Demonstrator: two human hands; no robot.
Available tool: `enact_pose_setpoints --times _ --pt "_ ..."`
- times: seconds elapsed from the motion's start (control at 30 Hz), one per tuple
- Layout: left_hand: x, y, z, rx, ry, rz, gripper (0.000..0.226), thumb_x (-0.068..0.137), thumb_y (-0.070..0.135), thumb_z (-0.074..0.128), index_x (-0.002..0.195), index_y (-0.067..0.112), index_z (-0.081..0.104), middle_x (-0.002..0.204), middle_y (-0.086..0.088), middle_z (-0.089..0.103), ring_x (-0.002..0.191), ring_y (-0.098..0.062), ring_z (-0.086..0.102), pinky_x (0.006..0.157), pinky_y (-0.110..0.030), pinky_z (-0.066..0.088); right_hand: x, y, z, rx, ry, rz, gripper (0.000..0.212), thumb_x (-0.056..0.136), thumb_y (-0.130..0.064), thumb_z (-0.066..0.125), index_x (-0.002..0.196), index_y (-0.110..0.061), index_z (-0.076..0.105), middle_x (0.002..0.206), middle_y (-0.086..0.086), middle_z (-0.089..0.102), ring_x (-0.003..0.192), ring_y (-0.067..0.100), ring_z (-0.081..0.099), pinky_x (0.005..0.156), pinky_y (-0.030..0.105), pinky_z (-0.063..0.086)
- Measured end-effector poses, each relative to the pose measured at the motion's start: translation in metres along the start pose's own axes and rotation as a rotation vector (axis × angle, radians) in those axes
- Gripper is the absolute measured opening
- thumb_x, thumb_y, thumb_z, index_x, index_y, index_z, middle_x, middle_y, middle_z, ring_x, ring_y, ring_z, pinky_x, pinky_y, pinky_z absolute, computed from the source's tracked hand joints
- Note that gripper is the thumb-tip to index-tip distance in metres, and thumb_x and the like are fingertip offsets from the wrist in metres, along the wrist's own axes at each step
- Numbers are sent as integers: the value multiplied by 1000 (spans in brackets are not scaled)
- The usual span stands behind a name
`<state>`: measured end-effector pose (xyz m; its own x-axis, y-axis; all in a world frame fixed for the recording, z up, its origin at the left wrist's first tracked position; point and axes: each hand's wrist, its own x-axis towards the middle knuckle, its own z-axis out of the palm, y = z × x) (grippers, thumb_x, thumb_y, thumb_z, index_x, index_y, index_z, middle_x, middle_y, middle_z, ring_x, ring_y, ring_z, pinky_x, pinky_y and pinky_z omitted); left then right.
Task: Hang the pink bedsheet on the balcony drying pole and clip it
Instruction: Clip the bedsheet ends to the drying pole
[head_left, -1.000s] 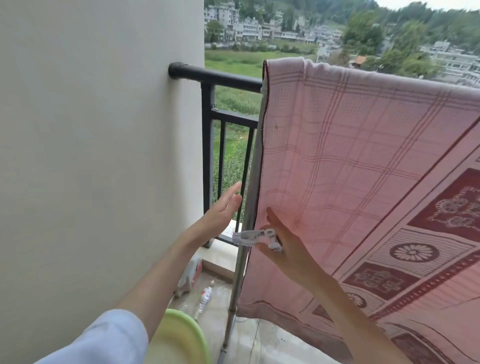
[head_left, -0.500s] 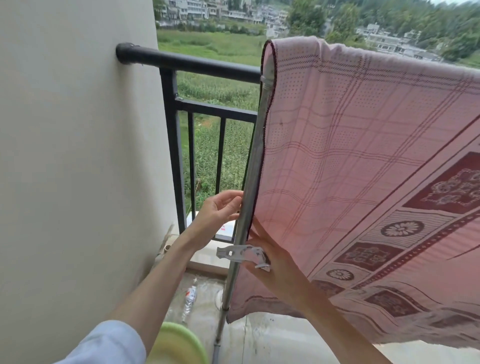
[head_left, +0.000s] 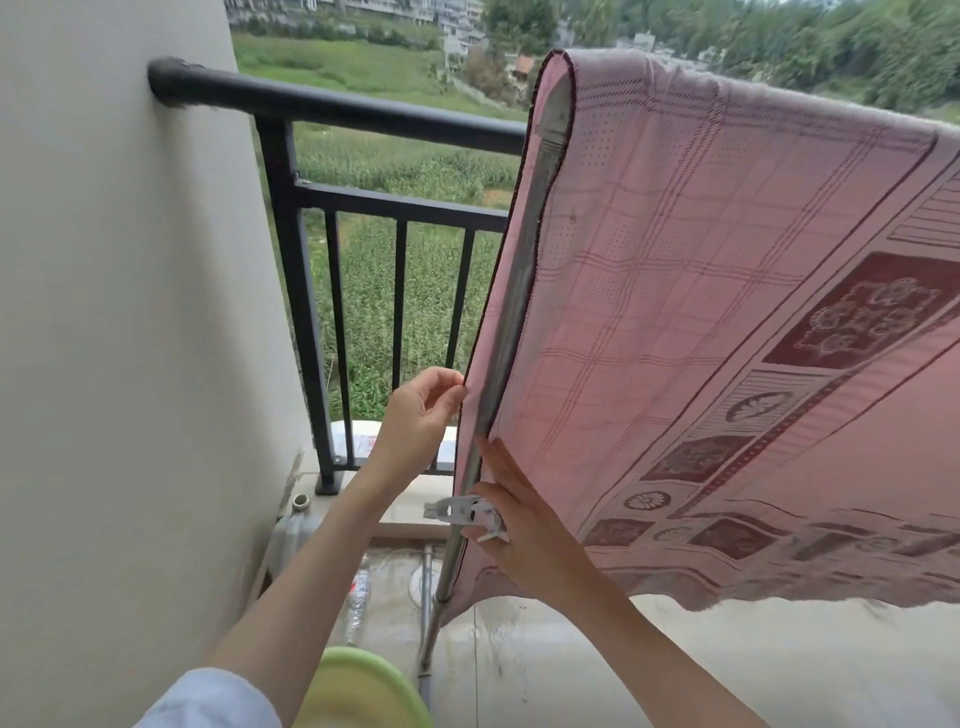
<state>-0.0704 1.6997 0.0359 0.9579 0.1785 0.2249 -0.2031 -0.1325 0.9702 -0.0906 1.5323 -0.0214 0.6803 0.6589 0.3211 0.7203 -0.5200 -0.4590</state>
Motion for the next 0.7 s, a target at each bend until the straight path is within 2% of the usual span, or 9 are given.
enact_pose_setpoints --times 0.07,0.13,0.2,0.27,0.37,0.47,0.57,0.63,0.7 --pt "-2 2 3 43 -34 27 5 89 13 58 87 18 59 81 3 62 79 -9 58 78 -24 47 2 3 1 -44 0 -7 23 84 -11 66 104 -3 57 154 -9 -3 143 3 -6 108 10 17" --pt "-6 2 6 46 -56 30 10 84 15 65 91 19 58 89 5 63 88 -9 59 76 -15 49 2 5 2 -102 4 -20 26 84 -12 67 105 -2 56 155 -6 -2 144 8 -6 106 15 25" --pt "-9 2 11 64 -34 42 27 78 22 71 100 15 57 97 2 63 95 -10 59 77 -17 52 2 3 2 -197 -2 -33 31 80 -12 71 104 1 58 155 5 9 143 23 4 101 28 40" --pt "-8 6 16 157 24 73 38 73 28 76 102 14 56 98 0 63 93 -12 59 77 -23 54 2 -3 4 -298 -10 -39 37 71 -12 78 99 3 60 149 17 29 138 35 22 92 36 51" --pt "-5 13 27 359 127 153 34 73 27 77 96 11 57 92 -3 62 85 -16 58 75 -26 51 3 -9 8 -381 -9 -32 43 64 -17 84 95 2 62 142 22 42 132 39 34 90 35 50" --pt "-4 16 31 412 182 179 24 76 22 74 92 9 63 89 -3 66 81 -14 59 75 -18 46 2 -9 7 -384 -24 -33 32 68 -17 81 89 -1 61 145 24 36 135 38 24 99 39 45" --pt "-5 17 27 345 164 176 20 74 16 75 93 12 70 87 5 69 78 -5 62 76 -10 47 -1 -4 3 -253 -56 -31 22 82 -16 68 93 0 57 153 14 16 142 31 10 104 36 41" --pt "-5 19 25 283 166 155 20 73 11 75 93 14 73 84 7 70 75 2 62 75 -5 46 -7 -3 -1 -125 -43 6 18 87 -14 62 96 -1 54 155 4 4 145 19 6 100 32 44" --pt "-5 19 26 244 180 138 22 73 9 74 94 15 74 84 9 70 74 9 61 74 -5 47 -15 -1 -3 -49 6 55 16 86 -11 62 98 -4 53 157 -4 0 145 11 9 86 32 52"
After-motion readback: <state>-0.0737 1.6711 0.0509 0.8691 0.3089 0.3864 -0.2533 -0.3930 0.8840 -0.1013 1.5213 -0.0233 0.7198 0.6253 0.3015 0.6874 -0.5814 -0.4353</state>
